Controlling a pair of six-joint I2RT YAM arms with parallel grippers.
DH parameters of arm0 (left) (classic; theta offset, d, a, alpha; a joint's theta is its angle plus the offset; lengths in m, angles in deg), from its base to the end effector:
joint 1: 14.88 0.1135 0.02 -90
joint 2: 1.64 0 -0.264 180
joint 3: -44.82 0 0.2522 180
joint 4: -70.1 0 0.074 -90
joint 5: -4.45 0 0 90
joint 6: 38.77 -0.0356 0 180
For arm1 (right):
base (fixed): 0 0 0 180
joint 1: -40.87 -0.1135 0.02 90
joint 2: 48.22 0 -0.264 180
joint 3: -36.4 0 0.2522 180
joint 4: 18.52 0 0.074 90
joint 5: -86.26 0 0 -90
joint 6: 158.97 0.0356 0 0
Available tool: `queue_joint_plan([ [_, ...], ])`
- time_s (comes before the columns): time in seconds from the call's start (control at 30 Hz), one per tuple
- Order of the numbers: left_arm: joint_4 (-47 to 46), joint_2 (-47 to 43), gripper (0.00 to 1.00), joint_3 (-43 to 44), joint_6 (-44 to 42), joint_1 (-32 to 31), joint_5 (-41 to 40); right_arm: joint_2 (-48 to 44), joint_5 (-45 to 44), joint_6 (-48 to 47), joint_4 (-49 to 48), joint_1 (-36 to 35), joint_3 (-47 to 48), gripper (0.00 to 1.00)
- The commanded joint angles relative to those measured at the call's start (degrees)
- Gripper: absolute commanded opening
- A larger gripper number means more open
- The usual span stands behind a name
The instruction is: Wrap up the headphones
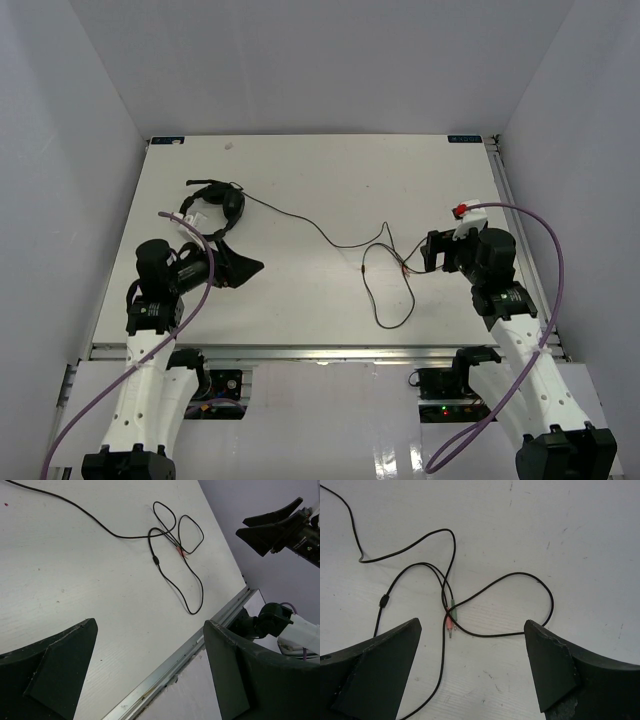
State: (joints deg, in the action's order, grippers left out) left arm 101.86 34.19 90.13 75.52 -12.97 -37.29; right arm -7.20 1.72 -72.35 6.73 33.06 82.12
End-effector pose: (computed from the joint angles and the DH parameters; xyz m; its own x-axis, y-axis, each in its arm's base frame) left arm 0.1459 -0.0217 0.2725 -0.6201 -0.2947 -0.7271 0.4529 0.6223 -0.6385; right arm 0.1726 0.0271 0.2690 -0.3340 -0.1050 -0.9367 -0.2437 0.9696 -0.0219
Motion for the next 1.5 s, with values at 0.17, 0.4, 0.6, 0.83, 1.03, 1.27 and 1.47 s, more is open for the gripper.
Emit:
queue_joint_plan([
  [0.17,3.71,0.55,0.98,1.38,0.8,-0.15,-10.99,1.28,35.62,-27.45,3.96,0.34,0.08,0.9],
  [0.4,10.48,4.54,0.98,4.72,5.54,-0.13,-31.96,10.41,46.52,-34.84,7.42,0.27,1.53,0.92],
  [0.6,16.19,19.28,0.98,13.7,11.25,3.71,-41.38,16.25,50.51,-34.24,10.48,0.34,4.42,0.97],
  [0.83,14.09,33.27,0.94,20.47,12.74,12.84,-41.55,10.62,48.66,-34.5,10.02,0.34,3.05,0.96],
  [1.03,10.83,48.59,0.86,25.83,11.25,14.26,-40.45,9.08,47.79,-34.21,9.78,0.34,3.11,0.96],
  [1.27,2.61,61.0,0.76,29.45,8.56,14.26,-40.85,8.41,47.87,-34.06,9.79,0.34,2.95,0.96],
  [1.47,-3.72,63.74,0.73,29.37,8.54,14.26,-41.51,9.15,47.19,-34.29,9.78,0.34,2.94,0.96],
])
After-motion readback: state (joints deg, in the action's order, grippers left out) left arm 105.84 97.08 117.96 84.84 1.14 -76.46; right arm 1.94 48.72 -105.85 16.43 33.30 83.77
